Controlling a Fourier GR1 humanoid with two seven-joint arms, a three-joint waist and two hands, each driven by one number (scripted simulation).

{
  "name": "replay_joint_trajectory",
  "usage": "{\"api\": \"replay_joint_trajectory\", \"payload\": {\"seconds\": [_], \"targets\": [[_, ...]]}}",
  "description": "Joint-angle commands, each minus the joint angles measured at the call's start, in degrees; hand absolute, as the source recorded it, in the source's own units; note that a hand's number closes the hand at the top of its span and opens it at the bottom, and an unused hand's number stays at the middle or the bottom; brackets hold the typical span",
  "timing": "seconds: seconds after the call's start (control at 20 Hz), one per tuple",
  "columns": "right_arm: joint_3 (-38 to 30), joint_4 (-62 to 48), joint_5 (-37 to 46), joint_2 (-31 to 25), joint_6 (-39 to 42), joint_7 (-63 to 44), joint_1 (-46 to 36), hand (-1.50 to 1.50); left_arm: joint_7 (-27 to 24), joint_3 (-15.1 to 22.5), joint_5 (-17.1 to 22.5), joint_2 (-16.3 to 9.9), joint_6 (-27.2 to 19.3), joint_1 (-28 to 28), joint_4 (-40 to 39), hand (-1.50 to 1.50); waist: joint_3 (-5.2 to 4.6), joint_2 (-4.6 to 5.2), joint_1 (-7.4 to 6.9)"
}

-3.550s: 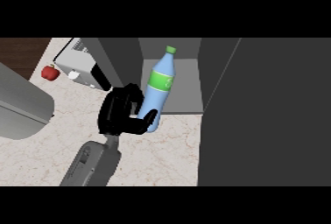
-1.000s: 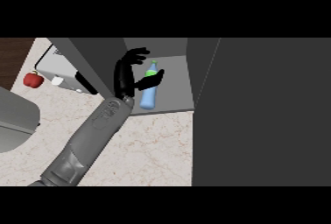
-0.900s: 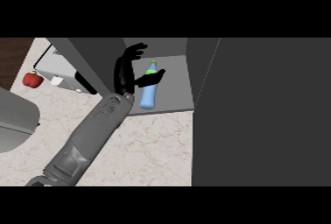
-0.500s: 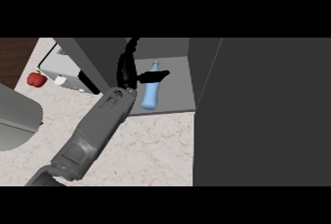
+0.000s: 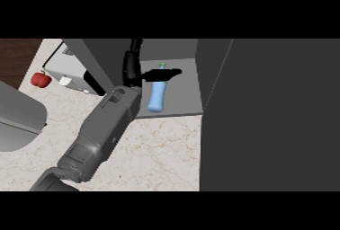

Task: Pick up the bottled water, place it into the cabinet and close the cabinet

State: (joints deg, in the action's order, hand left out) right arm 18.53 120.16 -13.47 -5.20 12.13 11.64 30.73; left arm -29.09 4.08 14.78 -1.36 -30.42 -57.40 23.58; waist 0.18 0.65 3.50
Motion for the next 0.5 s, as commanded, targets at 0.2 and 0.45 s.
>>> {"api": "replay_joint_trajectory", "payload": {"seconds": [0.2, 0.45], "targets": [[-0.7, -0.2, -0.2, 0.3, -0.9, 0.5, -0.3, -1.5, -7.7, -3.6, 2.4, -1.9, 11.5, 1.4, -0.1, -1.5, -0.2, -0.34, -2.34], [-1.0, 1.0, -0.5, -1.9, 1.0, 3.0, 5.7, -1.5, -6.9, -1.1, 2.9, -1.7, 13.7, 7.3, 7.1, -1.5, -0.17, -1.29, -4.0]]}}
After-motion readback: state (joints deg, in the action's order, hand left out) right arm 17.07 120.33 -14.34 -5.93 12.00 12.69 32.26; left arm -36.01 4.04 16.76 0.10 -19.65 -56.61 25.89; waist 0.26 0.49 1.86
